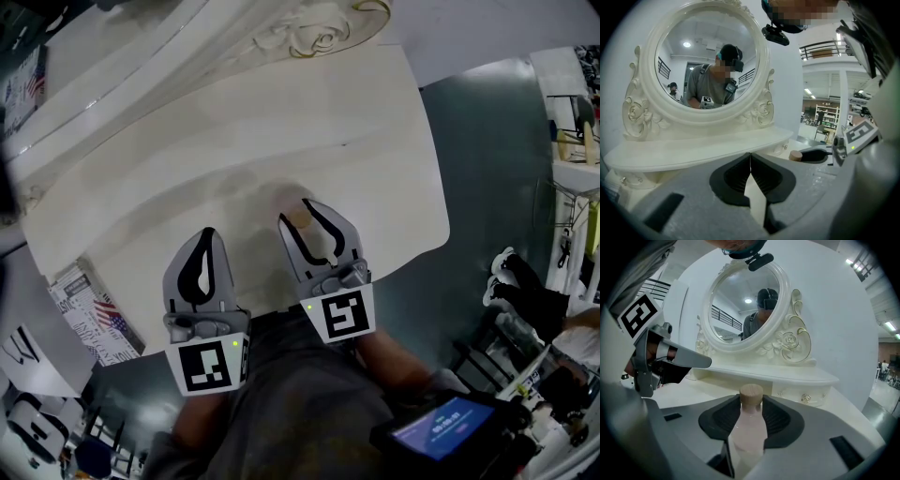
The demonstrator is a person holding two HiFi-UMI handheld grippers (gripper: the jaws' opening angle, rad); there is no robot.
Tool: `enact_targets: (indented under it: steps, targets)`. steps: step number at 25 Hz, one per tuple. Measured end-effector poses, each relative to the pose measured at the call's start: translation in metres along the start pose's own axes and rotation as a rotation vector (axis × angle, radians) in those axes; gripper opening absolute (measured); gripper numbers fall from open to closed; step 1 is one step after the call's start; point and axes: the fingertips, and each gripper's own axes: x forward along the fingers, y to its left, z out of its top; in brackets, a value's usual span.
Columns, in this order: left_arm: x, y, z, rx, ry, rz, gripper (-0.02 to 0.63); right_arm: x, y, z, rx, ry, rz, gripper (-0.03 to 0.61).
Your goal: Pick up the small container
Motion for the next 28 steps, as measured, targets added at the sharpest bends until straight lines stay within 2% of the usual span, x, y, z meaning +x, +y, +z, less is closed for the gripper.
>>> enact_targets:
  steps: [4, 9, 28]
  targets:
    - [-0.0002, 0.0014, 0.0058, 0.008, -0.035, -0.001, 0.015, 0.0, -0.0003, 0.0009, 0.008, -0.011, -0.009, 0.146]
    - [-0.0019, 0.0028, 0.0025, 0.006, -0.008, 0.0, 0.015, 0.0007, -0.0003, 0.0013, 0.013, -0.016, -0.012, 0.144]
    - [-0.0076, -0.0006, 0.0075, 0.006, -0.012, 0.002, 0.015, -0.0006, -0.0004, 0.0017, 0.018, -0.027, -0.01, 0.143]
